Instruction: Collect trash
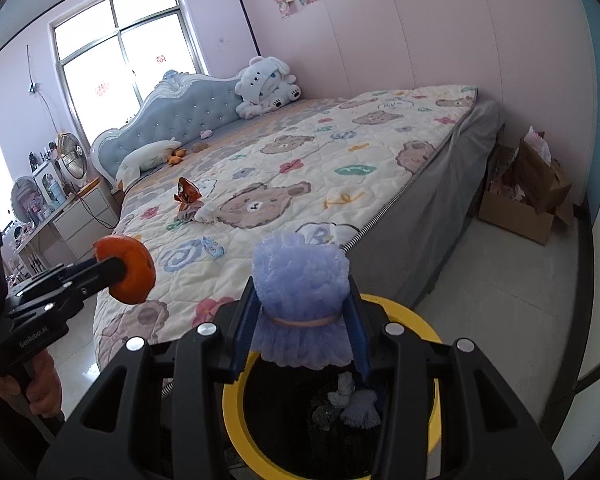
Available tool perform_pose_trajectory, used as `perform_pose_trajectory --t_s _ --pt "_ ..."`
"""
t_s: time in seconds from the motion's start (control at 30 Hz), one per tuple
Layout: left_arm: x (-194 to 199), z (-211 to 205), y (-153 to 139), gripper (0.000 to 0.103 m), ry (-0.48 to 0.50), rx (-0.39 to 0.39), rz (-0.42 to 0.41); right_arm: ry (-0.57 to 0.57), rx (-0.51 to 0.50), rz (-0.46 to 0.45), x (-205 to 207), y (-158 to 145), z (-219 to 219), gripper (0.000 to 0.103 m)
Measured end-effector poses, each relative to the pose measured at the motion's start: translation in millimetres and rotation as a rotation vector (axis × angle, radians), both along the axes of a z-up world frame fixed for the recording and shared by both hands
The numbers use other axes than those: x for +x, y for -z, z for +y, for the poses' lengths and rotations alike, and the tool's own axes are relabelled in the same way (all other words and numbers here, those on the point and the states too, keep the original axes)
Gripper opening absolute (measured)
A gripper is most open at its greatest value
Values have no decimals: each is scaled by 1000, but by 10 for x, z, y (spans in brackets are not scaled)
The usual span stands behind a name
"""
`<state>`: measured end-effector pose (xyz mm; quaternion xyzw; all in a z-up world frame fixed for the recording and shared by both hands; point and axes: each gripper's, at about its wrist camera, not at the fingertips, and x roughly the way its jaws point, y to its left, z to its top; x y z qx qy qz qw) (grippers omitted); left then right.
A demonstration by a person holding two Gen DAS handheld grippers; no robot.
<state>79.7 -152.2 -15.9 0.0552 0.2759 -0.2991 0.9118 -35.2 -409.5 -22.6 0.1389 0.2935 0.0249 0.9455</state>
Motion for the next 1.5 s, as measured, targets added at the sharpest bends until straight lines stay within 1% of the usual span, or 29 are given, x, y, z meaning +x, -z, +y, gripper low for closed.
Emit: perform_pose_trajectory --t_s 0.23,0.43,0.63,0.8,0.93,1.03,1.07,1.1,1.23,1.33,1.4,1.5 --pt "87 -177 334 27 49 35 83 12 29 58 -14 223 -90 39" --pt "142 -314 626 28 80 70 157 5 53 123 84 460 -134 40" --pt "216 -376 815 29 93 72 220 15 77 173 161 652 -200 41" --pt "231 -398 879 30 102 74 228 18 86 211 211 773 -236 43" --pt "211 -388 846 41 105 64 216 18 84 216 226 777 -224 44" --pt "221 -352 816 48 99 44 213 29 82 211 234 749 -238 51" --pt "230 -335 806 49 98 36 215 36 84 207 230 738 -253 56" --pt "236 -311 792 53 95 27 214 47 87 199 233 715 -272 58" --pt "255 -233 730 66 76 9 187 65 83 169 215 621 -297 59" --pt "295 -155 689 72 60 -8 169 62 76 142 230 558 -282 60" --pt "336 -86 675 75 47 -19 164 61 68 117 252 509 -258 65" --pt "421 34 660 79 16 -26 151 50 61 92 333 463 -209 67"
